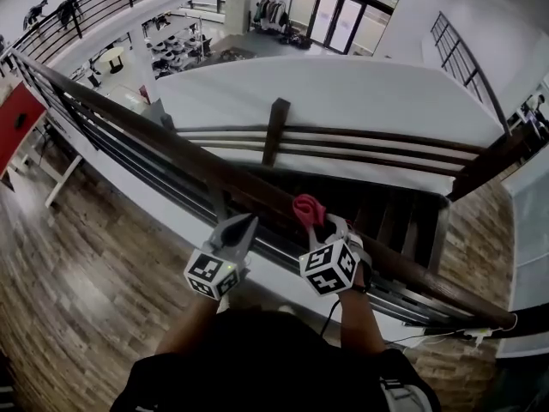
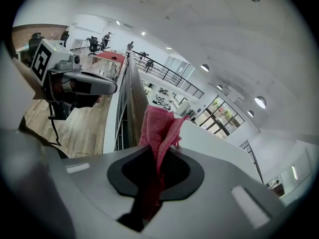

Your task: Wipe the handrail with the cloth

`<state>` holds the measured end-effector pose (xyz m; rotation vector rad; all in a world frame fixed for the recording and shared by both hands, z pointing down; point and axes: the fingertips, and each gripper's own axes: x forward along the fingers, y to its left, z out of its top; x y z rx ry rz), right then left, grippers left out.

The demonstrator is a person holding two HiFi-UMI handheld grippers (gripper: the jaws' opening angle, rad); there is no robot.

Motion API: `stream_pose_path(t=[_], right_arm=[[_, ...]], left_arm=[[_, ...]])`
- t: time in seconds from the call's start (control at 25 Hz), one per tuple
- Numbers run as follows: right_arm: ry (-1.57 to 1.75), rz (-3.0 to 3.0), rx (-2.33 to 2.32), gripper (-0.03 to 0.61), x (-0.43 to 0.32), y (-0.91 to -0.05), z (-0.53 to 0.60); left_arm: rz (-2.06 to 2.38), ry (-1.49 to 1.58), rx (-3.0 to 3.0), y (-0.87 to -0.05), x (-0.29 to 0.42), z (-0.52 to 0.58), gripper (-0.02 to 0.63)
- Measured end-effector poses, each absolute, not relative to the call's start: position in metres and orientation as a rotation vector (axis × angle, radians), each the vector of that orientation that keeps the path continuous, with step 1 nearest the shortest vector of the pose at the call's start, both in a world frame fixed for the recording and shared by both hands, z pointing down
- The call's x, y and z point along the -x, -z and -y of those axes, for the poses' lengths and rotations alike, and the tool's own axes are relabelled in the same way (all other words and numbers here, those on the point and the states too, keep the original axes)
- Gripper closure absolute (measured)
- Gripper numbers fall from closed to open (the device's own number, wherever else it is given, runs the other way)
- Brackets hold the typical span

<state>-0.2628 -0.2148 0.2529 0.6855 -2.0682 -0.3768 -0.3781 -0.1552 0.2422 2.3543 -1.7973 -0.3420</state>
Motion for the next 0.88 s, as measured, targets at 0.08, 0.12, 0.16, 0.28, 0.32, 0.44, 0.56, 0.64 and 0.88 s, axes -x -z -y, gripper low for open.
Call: stream_pose_path(t=[0.08, 0.12, 0.16, 0.28, 0.32, 0.44, 0.56, 0.64, 0.88], right_arm=[[0.386, 2.072, -0.673, 0.538, 0.27, -0.252, 0.214], [0.388, 2.073, -0.667, 0.538, 0.273, -0.25, 0.213], [0.39, 2.074, -0.662, 0.538, 0.276, -0.25, 0.213], [0.388, 2.079, -0.656, 0.538, 0.285, -0.251, 0.213], [0.387, 2.08, -0.657, 0.538, 0.289, -0.252, 0.213], [0.392, 2.078, -0.657, 0.538, 0.301, -0.252, 0.214], [0.412, 2.071, -0.653, 0.538, 0.315, -0.253, 0.212], [0.416, 2.068, -0.65, 0.538, 0.323, -0.254, 0.21], [0.419, 2.063, -0.635, 0.538, 0.344, -0.257, 0.213]], left_arm=[[1.8, 0.347, -2.352, -0.242, 0.383, 0.156, 0.614], [1.803, 0.35, -2.35, -0.241, 0.385, 0.156, 0.614], [1.807, 0.353, -2.347, -0.24, 0.388, 0.156, 0.614], [1.81, 0.345, -2.347, -0.243, 0.396, 0.156, 0.614], [1.809, 0.34, -2.351, -0.243, 0.399, 0.156, 0.614], [1.813, 0.331, -2.36, -0.24, 0.409, 0.154, 0.614], [1.822, 0.319, -2.362, -0.238, 0.423, 0.15, 0.614], [1.822, 0.312, -2.36, -0.239, 0.43, 0.147, 0.614], [1.815, 0.31, -2.345, -0.238, 0.444, 0.143, 0.614]])
